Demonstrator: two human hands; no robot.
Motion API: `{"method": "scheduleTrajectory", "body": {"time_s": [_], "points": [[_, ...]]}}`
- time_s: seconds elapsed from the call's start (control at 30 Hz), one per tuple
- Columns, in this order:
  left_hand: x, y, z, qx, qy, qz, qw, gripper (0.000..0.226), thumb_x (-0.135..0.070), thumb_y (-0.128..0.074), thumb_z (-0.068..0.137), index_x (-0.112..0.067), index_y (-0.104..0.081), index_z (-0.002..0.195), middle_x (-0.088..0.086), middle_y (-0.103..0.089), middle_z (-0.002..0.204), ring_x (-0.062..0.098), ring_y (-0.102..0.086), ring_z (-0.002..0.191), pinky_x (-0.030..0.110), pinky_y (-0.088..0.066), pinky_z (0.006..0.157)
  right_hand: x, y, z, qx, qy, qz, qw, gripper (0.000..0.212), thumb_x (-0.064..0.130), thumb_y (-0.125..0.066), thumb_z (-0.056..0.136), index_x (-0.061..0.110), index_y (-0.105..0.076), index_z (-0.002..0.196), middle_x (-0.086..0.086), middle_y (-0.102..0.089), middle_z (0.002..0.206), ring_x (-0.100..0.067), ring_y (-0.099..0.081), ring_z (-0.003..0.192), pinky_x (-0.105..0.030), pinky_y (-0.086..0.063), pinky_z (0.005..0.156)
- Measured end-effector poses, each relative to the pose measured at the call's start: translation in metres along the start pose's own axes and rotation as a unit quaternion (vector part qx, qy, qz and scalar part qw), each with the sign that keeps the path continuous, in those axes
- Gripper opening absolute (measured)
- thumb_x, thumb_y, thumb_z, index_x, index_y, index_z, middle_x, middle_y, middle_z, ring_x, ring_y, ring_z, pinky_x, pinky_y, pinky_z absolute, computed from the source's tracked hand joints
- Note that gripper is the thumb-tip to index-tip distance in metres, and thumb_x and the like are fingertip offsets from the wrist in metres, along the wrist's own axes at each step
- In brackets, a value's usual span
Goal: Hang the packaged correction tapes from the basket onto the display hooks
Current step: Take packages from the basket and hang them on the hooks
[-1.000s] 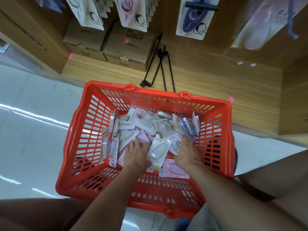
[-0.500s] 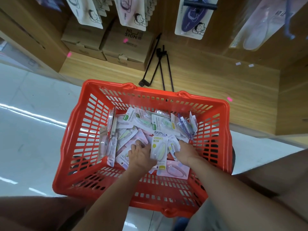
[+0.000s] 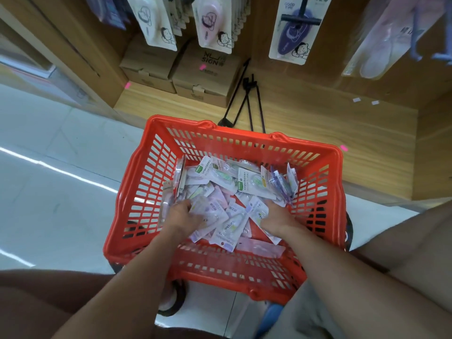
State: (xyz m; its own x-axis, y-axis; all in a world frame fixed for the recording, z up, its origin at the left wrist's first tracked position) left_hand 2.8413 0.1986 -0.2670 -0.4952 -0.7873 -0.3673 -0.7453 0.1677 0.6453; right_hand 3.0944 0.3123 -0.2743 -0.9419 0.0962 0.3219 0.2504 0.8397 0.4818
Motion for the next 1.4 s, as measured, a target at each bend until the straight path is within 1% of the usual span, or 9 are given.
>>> {"method": "scheduleTrajectory", "body": {"time_s": [0.1,0.23,0.47,0.6,0.7,0.8,0.93,1.13,1.4], "points": [[0.004,0.002,-0.002,0.037,-0.076,0.144,0.986,0.035,-0.03,-0.074,0.088,-0.015,-0.065,0.119,0.005,-0.062,0.122,0.024,-0.059,0.107,0.035,-0.048,0.091,0.013,0.001,-0.001,-0.014,0.068,-0.155,0.985,0.058,0.021,-0.056,0.1,0.029,-0.042,0.155,-0.01,-0.06,0.144,-0.033,-0.061,0.126,-0.036,-0.053,0.097],[0.002,-0.017,-0.004,0.096,-0.114,0.213,0.966,0.047,-0.027,-0.068,0.092,-0.028,-0.061,0.138,-0.001,-0.039,0.158,0.024,-0.047,0.14,0.04,-0.043,0.11,0.03,0.005,-0.005,-0.067,0.128,-0.321,0.936,0.041,0.017,-0.06,0.095,0.025,-0.057,0.136,-0.005,-0.065,0.13,-0.03,-0.062,0.121,-0.038,-0.048,0.094],[-0.001,-0.029,0.005,0.127,-0.128,0.261,0.948,0.051,-0.028,-0.064,0.097,-0.027,-0.051,0.146,0.004,-0.03,0.159,0.035,-0.038,0.145,0.046,-0.044,0.114,0.062,-0.027,-0.006,0.0,0.245,-0.399,0.884,0.042,0.016,-0.062,0.096,0.024,-0.058,0.136,-0.008,-0.049,0.142,-0.029,-0.045,0.132,-0.042,-0.035,0.109],[-0.002,-0.026,0.007,0.12,-0.096,0.221,0.963,0.057,-0.026,-0.065,0.095,-0.029,-0.048,0.149,0.013,-0.02,0.16,0.037,-0.047,0.138,0.047,-0.045,0.113,0.065,-0.037,0.001,0.031,0.237,-0.376,0.895,0.044,0.015,-0.057,0.101,0.024,-0.056,0.143,-0.013,-0.011,0.172,-0.032,-0.018,0.156,-0.045,-0.029,0.119],[-0.002,-0.025,0.005,0.118,-0.095,0.206,0.967,0.061,-0.025,-0.066,0.095,-0.029,-0.047,0.152,0.012,-0.021,0.157,0.036,-0.051,0.134,0.047,-0.046,0.112,0.066,-0.041,0.006,0.075,0.221,-0.353,0.906,0.05,0.019,-0.057,0.102,0.029,-0.05,0.151,-0.01,-0.007,0.174,-0.028,-0.013,0.159,-0.043,-0.023,0.124],[-0.006,-0.023,0.003,0.118,-0.102,0.206,0.966,0.061,-0.026,-0.065,0.095,-0.028,-0.046,0.153,0.012,-0.025,0.154,0.036,-0.054,0.131,0.047,-0.046,0.112,0.068,-0.043,0.008,0.08,0.196,-0.314,0.925,0.049,0.021,-0.064,0.099,0.03,-0.055,0.146,-0.009,-0.017,0.168,-0.03,-0.032,0.15,-0.039,-0.033,0.116],[-0.007,-0.022,0.001,0.125,-0.119,0.204,0.964,0.063,-0.03,-0.066,0.096,-0.029,-0.044,0.155,0.009,-0.026,0.158,0.034,-0.055,0.133,0.047,-0.046,0.112,0.069,-0.037,0.012,0.064,0.153,-0.246,0.955,0.037,0.017,-0.074,0.09,0.028,-0.067,0.124,-0.007,-0.03,0.14,-0.031,-0.055,0.11,-0.032,-0.041,0.08],[-0.017,-0.029,0.003,0.154,-0.154,0.214,0.952,0.066,-0.033,-0.07,0.094,-0.029,-0.045,0.155,0.008,-0.028,0.16,0.027,-0.048,0.141,0.041,-0.043,0.115,0.048,-0.021,0.0,0.09,0.1,-0.132,0.982,0.034,0.016,-0.084,0.078,0.015,-0.07,0.109,-0.006,-0.062,0.122,-0.027,-0.063,0.108,-0.036,-0.053,0.086],[-0.043,-0.03,-0.004,0.135,-0.219,0.379,0.889,0.066,-0.053,-0.065,0.09,-0.04,-0.047,0.152,0.008,-0.052,0.152,0.028,-0.044,0.141,0.04,-0.037,0.116,0.013,0.019,-0.031,0.015,0.041,0.041,0.998,0.024,0.017,-0.084,0.079,0.016,-0.062,0.088,-0.001,-0.058,0.091,-0.019,-0.055,0.079,-0.032,-0.039,0.066]]}}
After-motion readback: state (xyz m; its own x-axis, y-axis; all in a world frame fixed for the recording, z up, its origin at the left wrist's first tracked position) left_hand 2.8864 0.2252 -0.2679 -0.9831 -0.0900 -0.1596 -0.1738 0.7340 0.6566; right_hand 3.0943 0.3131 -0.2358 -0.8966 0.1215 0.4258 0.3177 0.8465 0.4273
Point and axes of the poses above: each hand's wrist, its own z-axis towards the middle knuckle, its own y-axis out of the back of the hand, x = y × z, the point moved 5 cm from there along z, towards the middle knuckle
